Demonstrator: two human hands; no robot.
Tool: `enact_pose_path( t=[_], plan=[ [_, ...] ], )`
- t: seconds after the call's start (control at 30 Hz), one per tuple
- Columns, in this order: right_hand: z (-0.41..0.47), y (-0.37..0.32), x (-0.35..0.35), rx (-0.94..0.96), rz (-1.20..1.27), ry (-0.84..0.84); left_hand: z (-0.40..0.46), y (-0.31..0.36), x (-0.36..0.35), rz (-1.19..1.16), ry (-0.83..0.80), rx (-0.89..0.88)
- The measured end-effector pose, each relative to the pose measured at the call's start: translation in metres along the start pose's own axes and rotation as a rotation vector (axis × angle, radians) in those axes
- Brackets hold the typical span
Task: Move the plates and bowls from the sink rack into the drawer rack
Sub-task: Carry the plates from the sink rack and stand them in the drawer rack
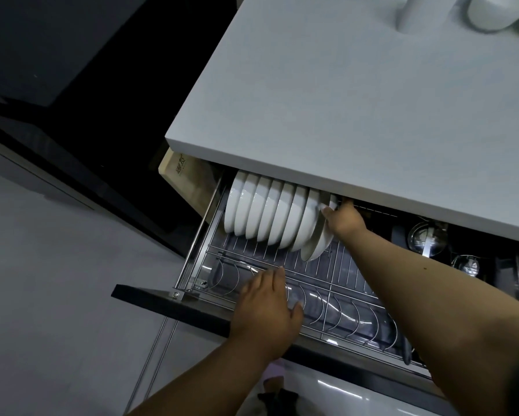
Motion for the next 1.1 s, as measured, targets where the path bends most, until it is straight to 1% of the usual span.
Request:
enact_pose_path(
  t=[0.1,0.27,0.53,0.8,0.97,1.1],
  plan=[
    [0.004,-0.003,-0.005,0.003,-0.045,-0.008,-0.001,0.001,-0.001,0.014,0.012,0.011],
    [0.014,-0.005,-0.011,-0.002,-0.129,-0.015,-0.001,0.0,-0.001,0.031,0.094,-0.01],
    [0.025,-0.009,-0.019,0.005,-0.227,-0.027,-0.001,0.001,-0.001,0.011,0.079,-0.016],
    [0.018,-0.007,-0.019,-0.027,-0.137,-0.036,-0.001,-0.002,-0.003,0.008,0.058,-0.013],
    [-0.021,-0.001,-0.005,-0.002,-0.065,-0.028,0.001,0.0,0.001,-0.049,-0.063,0.022],
    [-0.065,0.016,0.017,0.065,-0.03,-0.048,0.004,0.003,0.002,-0.078,-0.15,0.064]
  ],
)
Point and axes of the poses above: each hand's wrist, its own z-axis towards the middle knuckle, its own x-axis out of the back of the hand, y = z × x, the point moved 3 cm from there along z, towards the middle knuckle, and after that the axes turned 1 degree about -y, right-handed, at the moved point
